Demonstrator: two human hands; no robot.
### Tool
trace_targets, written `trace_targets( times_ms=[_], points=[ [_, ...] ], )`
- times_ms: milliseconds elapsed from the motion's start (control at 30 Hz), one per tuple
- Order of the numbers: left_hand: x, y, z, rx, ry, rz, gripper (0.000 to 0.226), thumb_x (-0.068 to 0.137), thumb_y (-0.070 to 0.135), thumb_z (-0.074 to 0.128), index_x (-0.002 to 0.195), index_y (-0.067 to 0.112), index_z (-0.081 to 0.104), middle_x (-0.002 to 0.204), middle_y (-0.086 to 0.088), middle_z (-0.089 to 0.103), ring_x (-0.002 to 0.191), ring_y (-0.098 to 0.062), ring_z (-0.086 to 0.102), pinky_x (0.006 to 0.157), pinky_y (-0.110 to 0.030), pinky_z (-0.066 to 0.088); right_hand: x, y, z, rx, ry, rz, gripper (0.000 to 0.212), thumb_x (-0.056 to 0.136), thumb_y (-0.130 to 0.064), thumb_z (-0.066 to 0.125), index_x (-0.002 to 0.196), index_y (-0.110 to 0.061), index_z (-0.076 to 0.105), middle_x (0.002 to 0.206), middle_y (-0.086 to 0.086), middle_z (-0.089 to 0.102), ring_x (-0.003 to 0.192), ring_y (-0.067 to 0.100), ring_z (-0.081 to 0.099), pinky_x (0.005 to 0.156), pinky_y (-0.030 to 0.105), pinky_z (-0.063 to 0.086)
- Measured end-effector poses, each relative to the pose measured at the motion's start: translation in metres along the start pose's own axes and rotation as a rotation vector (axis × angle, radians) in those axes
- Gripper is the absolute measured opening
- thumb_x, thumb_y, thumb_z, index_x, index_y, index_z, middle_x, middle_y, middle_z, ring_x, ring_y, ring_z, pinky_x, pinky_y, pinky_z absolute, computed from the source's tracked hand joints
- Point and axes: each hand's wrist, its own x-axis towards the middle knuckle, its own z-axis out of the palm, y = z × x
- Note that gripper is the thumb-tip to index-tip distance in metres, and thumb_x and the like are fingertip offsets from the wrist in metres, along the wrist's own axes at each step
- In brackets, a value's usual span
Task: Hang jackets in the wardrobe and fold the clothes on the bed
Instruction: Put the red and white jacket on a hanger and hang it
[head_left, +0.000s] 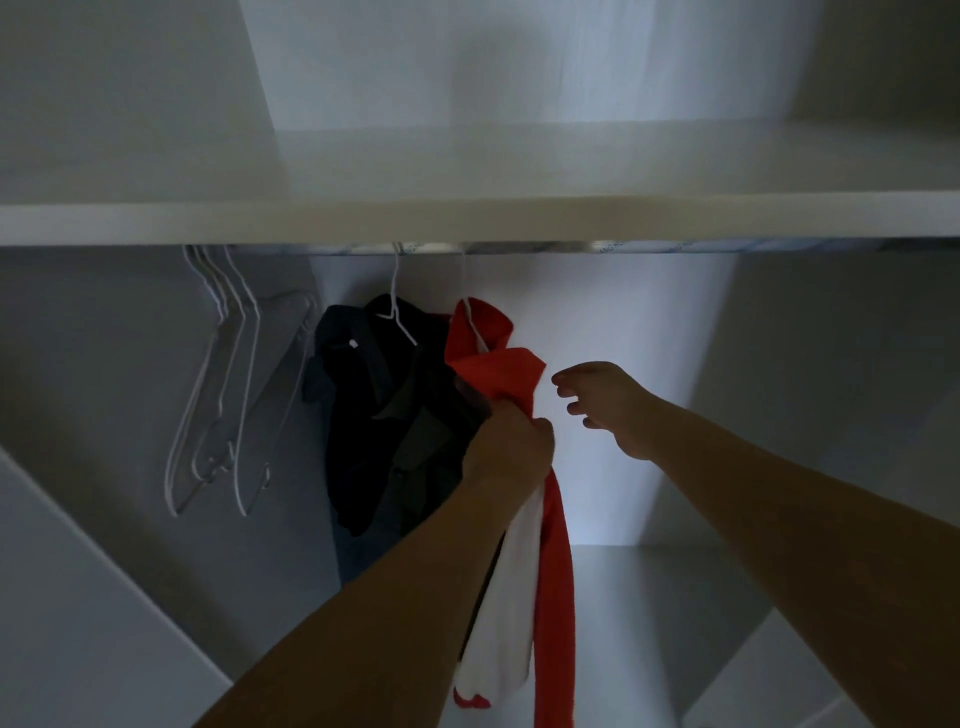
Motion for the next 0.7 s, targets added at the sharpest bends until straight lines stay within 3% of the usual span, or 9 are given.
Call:
trace_targets(
  times_ms=[100, 167, 267, 333, 400, 467, 600, 700],
  points=[
    [-0.008, -0.005, 0.003, 0.17, 0.195, 0.18, 0.033, 0.101, 0.021, 0.041, 0.126, 0.001, 0.051, 0.11, -0.019, 0.061, 0.097, -0.032, 0.064, 0.085, -0.042, 0.054, -0.012, -0.004, 0.002, 0.021, -0.036, -0.03, 0.012, 0.094, -0.012, 0.049, 0.095, -0.004, 0.058, 0.092, 0.012, 0.053, 0.074, 0.022, 0.047, 0.063, 0.028, 0.035],
    [-0.015, -0.013, 0.002, 0.086, 0.315, 0.307, 0.038, 0.099, 0.021, 0.03, 0.119, 0.002, 0.056, 0.104, -0.019, 0.061, 0.094, -0.034, 0.063, 0.08, -0.045, 0.054, -0.019, -0.009, 0.002, 0.028, -0.067, -0.037, 0.016, 0.096, -0.019, 0.047, 0.097, -0.008, 0.059, 0.095, 0.009, 0.063, 0.081, 0.021, 0.057, 0.073, 0.031, 0.04],
    [-0.004, -0.026, -0.012, -0.008, 0.571, 0.016, 0.038, 0.094, 0.037, 0.04, 0.118, 0.01, 0.052, 0.113, -0.011, 0.052, 0.105, -0.03, 0.05, 0.085, -0.046, 0.046, -0.022, -0.014, 0.005, 0.018, -0.153, -0.034, 0.038, 0.099, -0.043, 0.047, 0.113, -0.011, 0.063, 0.108, 0.004, 0.067, 0.094, 0.021, 0.063, 0.087, 0.035, 0.046],
    [0.005, -0.033, -0.018, -0.015, 0.501, -0.171, 0.059, 0.091, 0.052, 0.051, 0.132, 0.011, 0.037, 0.13, -0.011, 0.04, 0.121, -0.031, 0.04, 0.095, -0.048, 0.042, -0.023, -0.014, 0.008, -0.001, -0.201, -0.047, 0.043, 0.096, -0.045, 0.052, 0.124, -0.013, 0.059, 0.116, 0.004, 0.065, 0.105, 0.024, 0.061, 0.094, 0.037, 0.047],
    [0.012, -0.042, -0.02, 0.008, 0.452, -0.229, 0.081, 0.086, 0.053, 0.06, 0.143, 0.012, 0.02, 0.138, -0.012, 0.027, 0.128, -0.033, 0.033, 0.097, -0.051, 0.042, -0.026, -0.011, 0.014, -0.109, -0.234, -0.091, 0.036, 0.092, -0.03, 0.062, 0.123, -0.013, 0.056, 0.11, 0.004, 0.065, 0.098, 0.019, 0.061, 0.083, 0.028, 0.051],
    [0.016, -0.052, -0.018, -0.014, 0.458, -0.213, 0.089, 0.086, 0.041, 0.065, 0.148, 0.01, 0.009, 0.14, -0.016, 0.023, 0.126, -0.037, 0.037, 0.092, -0.049, 0.047, -0.028, -0.005, 0.023, -0.243, -0.228, -0.129, 0.028, 0.09, -0.015, 0.064, 0.116, -0.015, 0.055, 0.097, 0.005, 0.063, 0.079, 0.013, 0.059, 0.065, 0.019, 0.048],
    [0.018, -0.064, -0.017, -0.063, 0.46, -0.135, 0.072, 0.091, 0.014, 0.06, 0.147, 0.002, 0.016, 0.138, -0.022, 0.029, 0.11, -0.039, 0.055, 0.081, -0.037, 0.052, -0.022, 0.011, 0.042, -0.242, -0.193, -0.127, 0.014, 0.093, -0.008, 0.054, 0.106, -0.002, 0.058, 0.073, 0.008, 0.053, 0.06, 0.013, 0.049, 0.055, 0.02, 0.039],
    [0.018, -0.071, -0.022, -0.082, 0.426, -0.114, 0.068, 0.092, 0.015, 0.059, 0.146, 0.003, 0.019, 0.137, -0.021, 0.03, 0.111, -0.038, 0.054, 0.08, -0.033, 0.048, -0.019, 0.013, 0.056, -0.219, -0.189, -0.102, 0.006, 0.093, -0.007, 0.052, 0.089, -0.006, 0.055, 0.066, 0.003, 0.047, 0.056, 0.011, 0.044, 0.049, 0.015, 0.035]
  ],
)
